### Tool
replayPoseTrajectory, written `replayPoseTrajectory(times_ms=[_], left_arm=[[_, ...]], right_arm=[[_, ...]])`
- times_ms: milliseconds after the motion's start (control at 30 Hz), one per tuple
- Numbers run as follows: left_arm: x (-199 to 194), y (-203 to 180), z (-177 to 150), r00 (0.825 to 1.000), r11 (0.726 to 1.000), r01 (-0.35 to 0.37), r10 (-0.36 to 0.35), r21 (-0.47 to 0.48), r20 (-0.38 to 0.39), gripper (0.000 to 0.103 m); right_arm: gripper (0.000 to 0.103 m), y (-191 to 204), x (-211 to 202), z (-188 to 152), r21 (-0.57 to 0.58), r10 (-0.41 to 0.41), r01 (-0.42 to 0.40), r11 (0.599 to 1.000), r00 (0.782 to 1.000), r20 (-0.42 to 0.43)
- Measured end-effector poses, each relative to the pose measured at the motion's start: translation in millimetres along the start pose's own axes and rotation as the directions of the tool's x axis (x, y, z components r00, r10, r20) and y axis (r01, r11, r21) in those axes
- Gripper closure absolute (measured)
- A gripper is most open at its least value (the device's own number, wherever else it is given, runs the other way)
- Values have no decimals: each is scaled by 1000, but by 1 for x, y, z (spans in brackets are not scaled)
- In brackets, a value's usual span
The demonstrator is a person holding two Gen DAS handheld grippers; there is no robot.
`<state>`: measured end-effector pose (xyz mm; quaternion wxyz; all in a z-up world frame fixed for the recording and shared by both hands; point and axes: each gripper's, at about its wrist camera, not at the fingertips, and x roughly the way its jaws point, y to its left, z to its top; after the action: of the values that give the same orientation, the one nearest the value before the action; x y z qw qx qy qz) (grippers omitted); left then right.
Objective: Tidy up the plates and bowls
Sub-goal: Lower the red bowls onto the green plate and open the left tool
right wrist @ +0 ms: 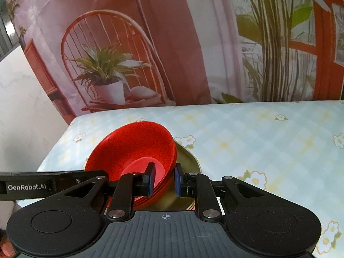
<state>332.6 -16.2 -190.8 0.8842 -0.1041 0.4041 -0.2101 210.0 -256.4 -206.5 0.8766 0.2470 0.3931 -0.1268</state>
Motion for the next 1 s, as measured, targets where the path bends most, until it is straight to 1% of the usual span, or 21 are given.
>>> replayPoseTrajectory(times_ms=[267, 367, 400, 433, 500, 533, 600, 700, 867, 1000], left_arm=[[4, -3, 0, 1000, 1000, -14, 14, 20, 2, 76], [3, -4, 1, 1000, 999, -22, 22, 26, 8, 74], [2, -5, 2, 1000, 999, -26, 25, 33, 9, 71], [1, -7, 2, 1000, 999, -28, 28, 39, 10, 64], [-2, -8, 4, 999, 998, -46, 45, 51, 21, 56], [-4, -9, 5, 998, 997, -57, 56, 53, 27, 52], [-9, -9, 6, 997, 996, -70, 67, 52, 45, 49], [-17, -13, 7, 996, 996, -68, 65, 53, 58, 49], [-32, -28, 6, 995, 994, -73, 67, 86, 72, 49], [-50, -42, 5, 991, 990, -90, 79, 112, 104, 41]], right_arm=[[88, -2, 7, -3, 0, -8, 8, 1000, 1000, 6], [84, -2, 7, -3, -6, -6, 6, 1000, 1000, 3], [83, -3, 6, -2, -8, -9, 9, 1000, 1000, 3], [82, -3, 5, -2, -9, -11, 11, 1000, 1000, 6], [80, -5, 3, 0, -6, -12, 12, 1000, 1000, 8], [77, -6, 1, 0, -3, -8, 8, 1000, 1000, 6], [74, -8, -4, 1, 4, -11, 11, 1000, 1000, 13], [70, -11, -16, 2, 4, -17, 17, 1000, 999, 35], [64, -17, -40, 6, 8, -35, 35, 999, 997, 73], [60, -21, -61, 7, 11, -45, 45, 999, 994, 99]])
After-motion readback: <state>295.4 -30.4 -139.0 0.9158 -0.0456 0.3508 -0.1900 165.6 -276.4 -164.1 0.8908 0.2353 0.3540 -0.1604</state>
